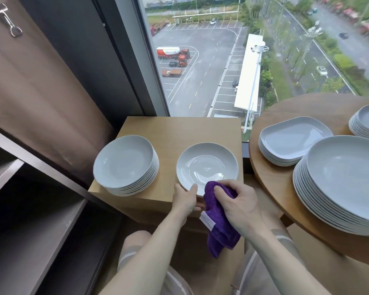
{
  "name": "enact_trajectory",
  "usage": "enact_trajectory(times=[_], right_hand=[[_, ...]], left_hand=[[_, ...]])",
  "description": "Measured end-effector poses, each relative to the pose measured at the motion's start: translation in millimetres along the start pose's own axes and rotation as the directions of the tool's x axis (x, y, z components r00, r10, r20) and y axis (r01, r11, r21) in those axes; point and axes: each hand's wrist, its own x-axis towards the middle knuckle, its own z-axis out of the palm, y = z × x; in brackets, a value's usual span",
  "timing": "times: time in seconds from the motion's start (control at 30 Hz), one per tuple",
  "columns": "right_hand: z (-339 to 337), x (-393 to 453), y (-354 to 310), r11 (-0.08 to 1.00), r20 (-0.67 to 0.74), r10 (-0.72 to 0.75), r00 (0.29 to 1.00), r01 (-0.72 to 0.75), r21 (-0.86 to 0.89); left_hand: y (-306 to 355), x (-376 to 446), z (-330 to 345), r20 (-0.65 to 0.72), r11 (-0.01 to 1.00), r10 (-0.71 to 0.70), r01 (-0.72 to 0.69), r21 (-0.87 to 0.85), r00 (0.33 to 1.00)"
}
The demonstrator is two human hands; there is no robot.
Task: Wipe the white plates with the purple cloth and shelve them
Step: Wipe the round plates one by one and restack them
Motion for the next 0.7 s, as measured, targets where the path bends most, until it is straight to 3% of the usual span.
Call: enact_trajectory(times=[0.13,0.43,0.7], right_hand=[[-13,-2,6,1.000,-0.017,0.029,0.999,-0.029,-0.002],[-24,2,12,0.994,-0.029,0.099,0.995,-0.097,0.048],[-30,1,9,0.994,-0.044,0.100,0.994,-0.097,0.052]], left_hand=[[5,10,9,-0.058,1.000,0.004,-0.004,-0.002,0.998],[14,6,7,-0.016,0.980,-0.034,0.030,-0.198,0.999],[39,-15,1,-0.038,0.988,0.068,-0.072,-0.134,0.997]])
